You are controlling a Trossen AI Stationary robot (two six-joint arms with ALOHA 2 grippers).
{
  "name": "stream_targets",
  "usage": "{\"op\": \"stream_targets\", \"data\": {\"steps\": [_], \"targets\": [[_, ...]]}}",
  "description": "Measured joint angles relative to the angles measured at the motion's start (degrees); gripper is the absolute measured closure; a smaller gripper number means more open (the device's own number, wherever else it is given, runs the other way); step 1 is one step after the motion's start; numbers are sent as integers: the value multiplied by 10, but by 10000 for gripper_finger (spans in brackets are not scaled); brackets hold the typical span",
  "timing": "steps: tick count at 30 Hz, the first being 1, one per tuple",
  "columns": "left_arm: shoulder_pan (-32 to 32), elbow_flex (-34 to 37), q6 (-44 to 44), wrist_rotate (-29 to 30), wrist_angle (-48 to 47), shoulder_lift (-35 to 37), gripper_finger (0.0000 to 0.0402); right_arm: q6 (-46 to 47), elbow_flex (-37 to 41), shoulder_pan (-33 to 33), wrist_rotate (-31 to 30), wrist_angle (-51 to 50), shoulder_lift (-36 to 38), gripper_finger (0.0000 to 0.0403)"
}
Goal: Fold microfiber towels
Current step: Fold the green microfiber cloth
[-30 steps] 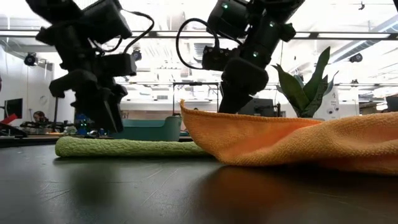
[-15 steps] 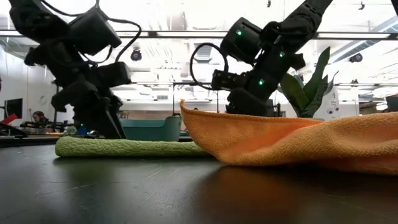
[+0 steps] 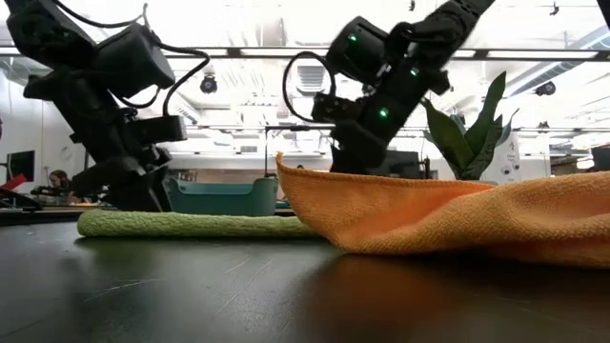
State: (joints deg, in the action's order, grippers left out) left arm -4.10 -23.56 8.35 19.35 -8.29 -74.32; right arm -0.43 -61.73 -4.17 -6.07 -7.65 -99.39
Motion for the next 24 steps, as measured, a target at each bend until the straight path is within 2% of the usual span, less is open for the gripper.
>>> {"op": "stream_targets", "data": {"steps": [6,9,11,17,24], "targets": [[0,3,-9,-4,-38,32,238,-33,-56,-24,3,-112,0,363],[0,4,-13,-5,-38,38,238,-45,-61,-42,41,-133,0,333],[0,4,-13,-5,-37,40,238,-56,-55,-51,58,-124,0,313],[0,4,-13,-5,-35,40,238,-52,-32,-67,61,-98,-6,270],[0,4,-13,-5,-33,40,238,-49,-6,-66,61,-67,-17,259]]}}
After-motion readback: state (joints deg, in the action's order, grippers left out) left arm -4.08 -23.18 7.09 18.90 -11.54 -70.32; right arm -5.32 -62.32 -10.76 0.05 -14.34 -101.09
